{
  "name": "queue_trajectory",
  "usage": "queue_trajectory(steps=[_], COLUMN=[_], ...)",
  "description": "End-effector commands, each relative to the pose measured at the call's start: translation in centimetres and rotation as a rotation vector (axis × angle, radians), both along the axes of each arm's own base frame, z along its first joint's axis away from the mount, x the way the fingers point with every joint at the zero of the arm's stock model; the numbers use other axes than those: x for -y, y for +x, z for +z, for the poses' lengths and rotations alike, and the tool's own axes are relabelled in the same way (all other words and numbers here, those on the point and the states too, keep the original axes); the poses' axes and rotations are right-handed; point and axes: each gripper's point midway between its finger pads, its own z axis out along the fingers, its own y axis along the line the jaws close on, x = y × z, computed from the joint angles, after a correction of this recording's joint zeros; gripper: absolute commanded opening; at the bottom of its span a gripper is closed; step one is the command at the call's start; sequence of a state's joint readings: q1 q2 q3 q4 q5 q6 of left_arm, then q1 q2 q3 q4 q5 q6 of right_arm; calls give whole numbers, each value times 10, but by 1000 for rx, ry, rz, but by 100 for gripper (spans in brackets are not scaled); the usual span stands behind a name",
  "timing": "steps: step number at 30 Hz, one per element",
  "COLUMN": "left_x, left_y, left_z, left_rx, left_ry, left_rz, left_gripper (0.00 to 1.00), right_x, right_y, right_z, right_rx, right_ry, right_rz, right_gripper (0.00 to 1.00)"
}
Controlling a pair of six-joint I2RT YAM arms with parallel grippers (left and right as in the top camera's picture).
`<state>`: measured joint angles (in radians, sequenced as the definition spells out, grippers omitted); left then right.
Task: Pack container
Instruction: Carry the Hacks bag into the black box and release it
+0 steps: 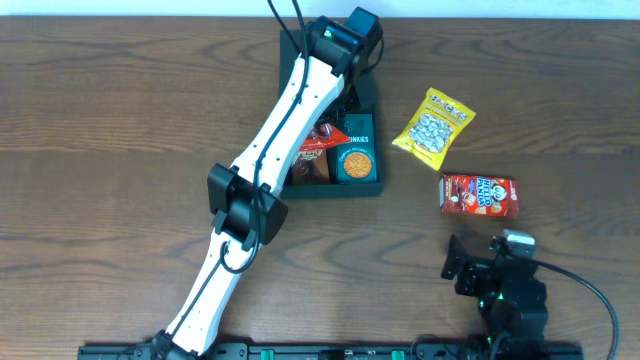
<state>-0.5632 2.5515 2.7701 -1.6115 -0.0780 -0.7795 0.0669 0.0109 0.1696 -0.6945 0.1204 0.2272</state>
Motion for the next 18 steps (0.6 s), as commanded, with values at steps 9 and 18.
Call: queue_trajectory(steps=[9, 18], left_x=[-27, -37], left_y=[-25, -34], left_z=[13, 11], left_rx=[-55, -80], left_ry=[109, 153], left_rz=[-10, 2], left_gripper=[6, 6], right_x=[-1, -1], right_y=[0, 0], right_z=[-3, -3], right_rx=[-6, -6], right_ry=[-1, -1], right_rz=[3, 3], right_gripper=[99, 99])
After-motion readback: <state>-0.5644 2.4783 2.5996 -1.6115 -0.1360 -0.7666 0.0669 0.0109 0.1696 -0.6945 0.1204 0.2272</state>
